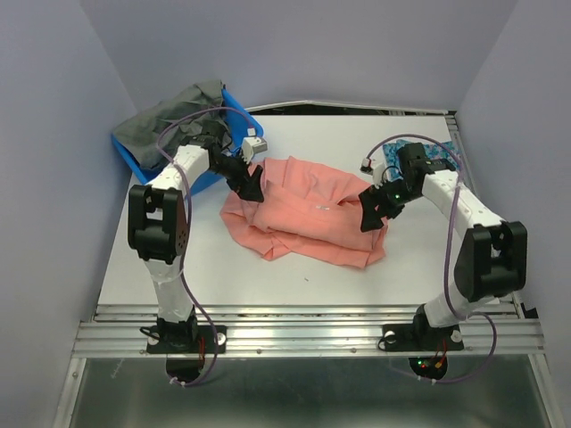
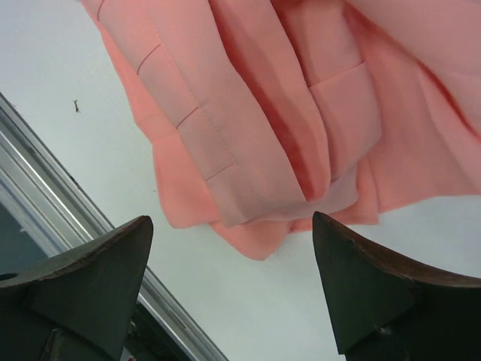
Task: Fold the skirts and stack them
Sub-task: Flatten the skirt out
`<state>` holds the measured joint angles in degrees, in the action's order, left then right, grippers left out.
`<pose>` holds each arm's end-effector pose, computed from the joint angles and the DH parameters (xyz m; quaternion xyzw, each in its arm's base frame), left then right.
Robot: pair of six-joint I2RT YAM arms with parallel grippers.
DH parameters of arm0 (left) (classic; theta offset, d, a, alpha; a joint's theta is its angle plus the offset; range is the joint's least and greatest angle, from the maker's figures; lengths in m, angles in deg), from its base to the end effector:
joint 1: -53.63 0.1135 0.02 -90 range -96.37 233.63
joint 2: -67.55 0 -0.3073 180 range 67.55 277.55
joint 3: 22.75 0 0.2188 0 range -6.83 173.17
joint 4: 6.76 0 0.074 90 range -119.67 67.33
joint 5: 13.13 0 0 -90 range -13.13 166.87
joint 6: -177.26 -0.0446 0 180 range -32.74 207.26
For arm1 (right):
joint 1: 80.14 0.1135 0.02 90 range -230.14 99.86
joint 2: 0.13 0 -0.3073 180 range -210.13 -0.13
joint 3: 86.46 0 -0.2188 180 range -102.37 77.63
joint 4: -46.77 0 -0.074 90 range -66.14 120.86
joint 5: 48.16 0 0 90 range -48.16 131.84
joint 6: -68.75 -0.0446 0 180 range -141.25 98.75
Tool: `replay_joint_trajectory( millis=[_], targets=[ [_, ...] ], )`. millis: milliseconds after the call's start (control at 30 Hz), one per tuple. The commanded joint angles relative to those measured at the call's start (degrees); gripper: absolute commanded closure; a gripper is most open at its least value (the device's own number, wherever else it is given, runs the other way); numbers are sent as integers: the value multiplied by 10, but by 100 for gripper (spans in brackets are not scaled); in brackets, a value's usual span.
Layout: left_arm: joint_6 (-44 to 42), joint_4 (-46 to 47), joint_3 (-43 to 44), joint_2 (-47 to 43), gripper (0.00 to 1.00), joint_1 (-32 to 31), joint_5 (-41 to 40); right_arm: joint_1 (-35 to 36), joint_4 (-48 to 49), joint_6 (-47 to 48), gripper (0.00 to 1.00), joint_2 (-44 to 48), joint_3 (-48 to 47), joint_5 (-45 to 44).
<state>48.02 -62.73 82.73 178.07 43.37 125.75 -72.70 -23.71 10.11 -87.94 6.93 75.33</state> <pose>0.3834 -0.1036 0.2917 0.4631 0.7571 -0.3308 0.3208 0.2566 0.0583 0.3104 -0.3573 0.8765 0.2467 0.2081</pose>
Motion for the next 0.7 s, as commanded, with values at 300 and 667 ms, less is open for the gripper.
replay_joint_trajectory(
  millis=[300, 667],
  targets=[
    [48, 53, 53, 69, 9, -12, 52, -25, 82, -95, 23, -105, 0, 58],
    [116, 103, 91, 123, 38, -34, 83, -25, 100, -86, 75, -118, -28, 83]
  ],
)
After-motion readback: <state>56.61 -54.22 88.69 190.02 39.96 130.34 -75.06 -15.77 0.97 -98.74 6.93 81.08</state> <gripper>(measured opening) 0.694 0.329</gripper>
